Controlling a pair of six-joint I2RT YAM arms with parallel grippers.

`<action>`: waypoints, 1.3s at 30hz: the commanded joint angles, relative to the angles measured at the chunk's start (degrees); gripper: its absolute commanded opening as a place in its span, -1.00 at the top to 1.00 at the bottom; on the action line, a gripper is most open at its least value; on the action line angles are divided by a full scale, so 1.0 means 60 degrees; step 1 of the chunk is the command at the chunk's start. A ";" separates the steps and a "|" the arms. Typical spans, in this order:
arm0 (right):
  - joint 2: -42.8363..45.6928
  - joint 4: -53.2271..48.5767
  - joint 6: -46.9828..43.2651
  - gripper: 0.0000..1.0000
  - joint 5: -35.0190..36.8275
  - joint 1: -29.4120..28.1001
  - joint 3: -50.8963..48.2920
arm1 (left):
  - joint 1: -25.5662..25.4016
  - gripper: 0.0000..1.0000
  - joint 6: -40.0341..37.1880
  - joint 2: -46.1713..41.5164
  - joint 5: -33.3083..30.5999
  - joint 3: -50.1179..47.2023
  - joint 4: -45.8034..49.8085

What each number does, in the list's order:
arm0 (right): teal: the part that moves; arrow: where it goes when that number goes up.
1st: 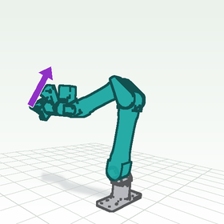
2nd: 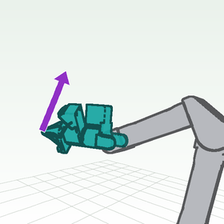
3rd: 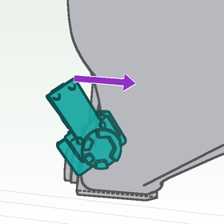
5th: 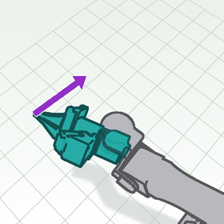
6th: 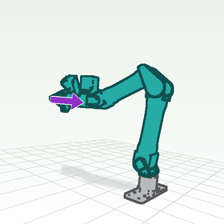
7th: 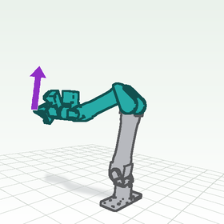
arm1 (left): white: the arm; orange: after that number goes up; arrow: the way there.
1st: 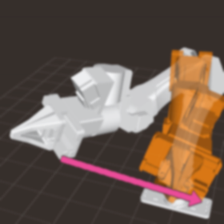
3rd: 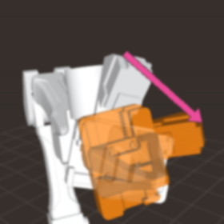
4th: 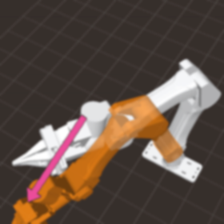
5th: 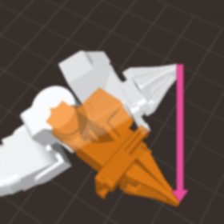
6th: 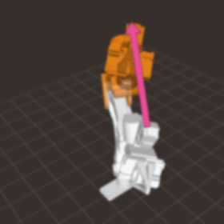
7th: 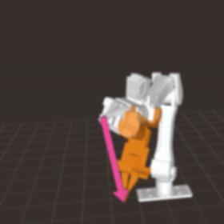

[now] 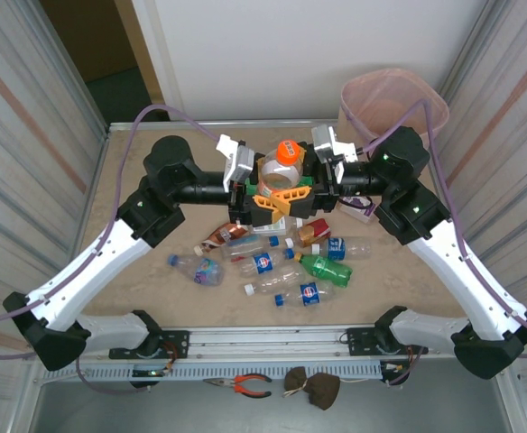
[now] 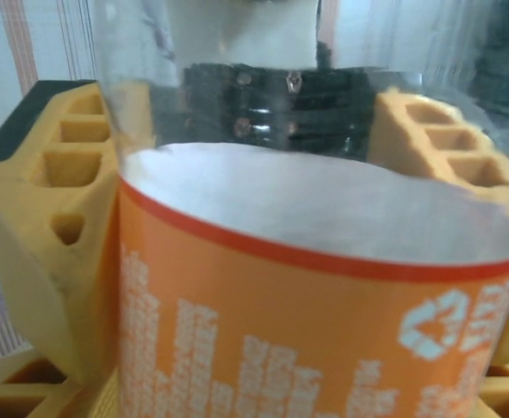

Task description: Put the plastic bottles in the bin

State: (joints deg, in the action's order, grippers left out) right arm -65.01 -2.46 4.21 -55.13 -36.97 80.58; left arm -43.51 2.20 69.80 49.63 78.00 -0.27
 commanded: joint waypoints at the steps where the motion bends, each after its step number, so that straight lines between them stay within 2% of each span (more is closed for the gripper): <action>1: -0.0005 -0.0044 -0.0130 -0.12 -0.0113 -0.0177 0.0238 | -0.0024 -0.31 -0.0176 -0.0261 -0.0159 0.0133 -0.0246; 8: 0.0038 -0.0008 -0.0115 0.01 -0.0055 -0.0279 0.0267 | -0.0024 -0.31 -0.0186 -0.0510 -0.0581 -0.0149 -0.0343; 10: 0.0051 0.0000 -0.0115 0.01 0.0079 -0.0272 0.0253 | -0.0022 -0.39 -0.0249 -0.0635 -0.0771 -0.0244 -0.0302; 15: 0.0036 -0.0290 -0.0236 0.00 0.0842 -0.0235 0.0370 | -0.0009 -0.59 -0.0537 -0.1088 -0.1410 -0.0486 0.0097; 22: -0.0305 -0.1176 -0.0266 0.00 0.2012 0.0276 0.1017 | -0.0022 -0.61 -0.0967 -0.1847 -0.2679 -0.0854 0.1364; 28: -0.0675 -0.1773 -0.0176 -0.01 0.2950 0.1616 0.1608 | -0.0014 -0.62 -0.1047 -0.2477 -0.4194 -0.1217 0.2570; 39: -0.2589 -0.3575 -0.0540 0.04 0.4303 0.4917 0.3548 | -0.0016 -0.62 -0.0667 -0.3034 -0.6144 -0.1940 0.4009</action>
State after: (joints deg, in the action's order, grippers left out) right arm -77.95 -19.90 3.20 -33.17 -10.74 98.32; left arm -43.51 -2.79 53.06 17.43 67.66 20.91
